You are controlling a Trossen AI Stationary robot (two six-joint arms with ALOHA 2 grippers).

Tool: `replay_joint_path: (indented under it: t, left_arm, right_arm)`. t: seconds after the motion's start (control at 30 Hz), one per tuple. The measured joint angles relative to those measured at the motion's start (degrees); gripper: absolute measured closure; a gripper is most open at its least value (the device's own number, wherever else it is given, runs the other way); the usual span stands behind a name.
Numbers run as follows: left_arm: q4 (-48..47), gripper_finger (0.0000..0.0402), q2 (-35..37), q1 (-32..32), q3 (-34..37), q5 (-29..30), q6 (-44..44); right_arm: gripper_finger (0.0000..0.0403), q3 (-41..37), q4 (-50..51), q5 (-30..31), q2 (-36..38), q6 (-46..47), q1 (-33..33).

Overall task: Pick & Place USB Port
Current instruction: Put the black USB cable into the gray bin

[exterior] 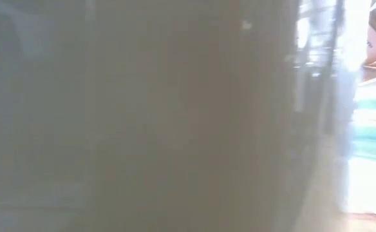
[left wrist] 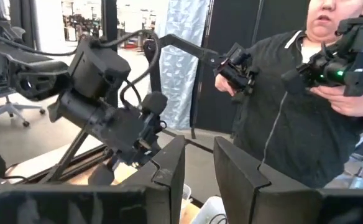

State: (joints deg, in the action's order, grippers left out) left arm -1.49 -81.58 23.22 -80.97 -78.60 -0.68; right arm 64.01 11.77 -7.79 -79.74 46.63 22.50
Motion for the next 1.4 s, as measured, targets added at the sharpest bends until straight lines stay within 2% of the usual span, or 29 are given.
replay_joint_path:
  t: [0.13, 0.33, 0.5, 0.63, 0.87, 1.0, 1.1, 1.4]
  left_arm:
    - [-3.7, 0.0318, 0.0, -0.3, 0.0, 4.2, -5.4]
    - [-4.2, 0.0318, 0.0, -2.5, 0.0, 12.4, -9.8]
    - [-4.2, 0.0318, 0.0, -5.9, 0.0, 22.8, -11.1]
    - [-4.2, 0.0318, 0.0, -7.6, 0.0, 31.7, -8.9]
    - [-4.2, 0.0318, 0.0, -9.6, 0.0, 34.5, -5.1]
    - [-4.2, 0.0318, 0.0, -12.0, 0.0, 37.6, -5.2]
    - [-3.8, 0.0315, -0.6, -13.4, 0.0, 37.9, -6.5]
    - [-3.1, 0.0252, -2.1, -14.3, 0.1, 38.9, -5.9]
  right_arm:
    - [0.0390, 0.0, 0.0, 4.2, 2.3, -4.0, -0.2]
    - [0.0390, 0.0, 0.0, 9.0, 6.0, -12.3, -2.4]
    - [0.0390, 0.0, 0.1, 8.0, 8.1, -18.8, -5.5]
    - [0.0390, 0.0, 0.1, 5.2, 8.9, -22.8, -8.1]
    - [0.0390, 0.0, 0.2, 1.3, 10.5, -28.7, -11.4]
    - [0.0390, 0.0, 0.2, 0.0, 10.9, -30.8, -12.9]
    - [0.0390, 0.8, 0.9, -1.8, 10.8, -32.3, -13.5]
    - [0.0390, 6.1, 4.2, -2.1, 10.6, -36.9, -13.5]
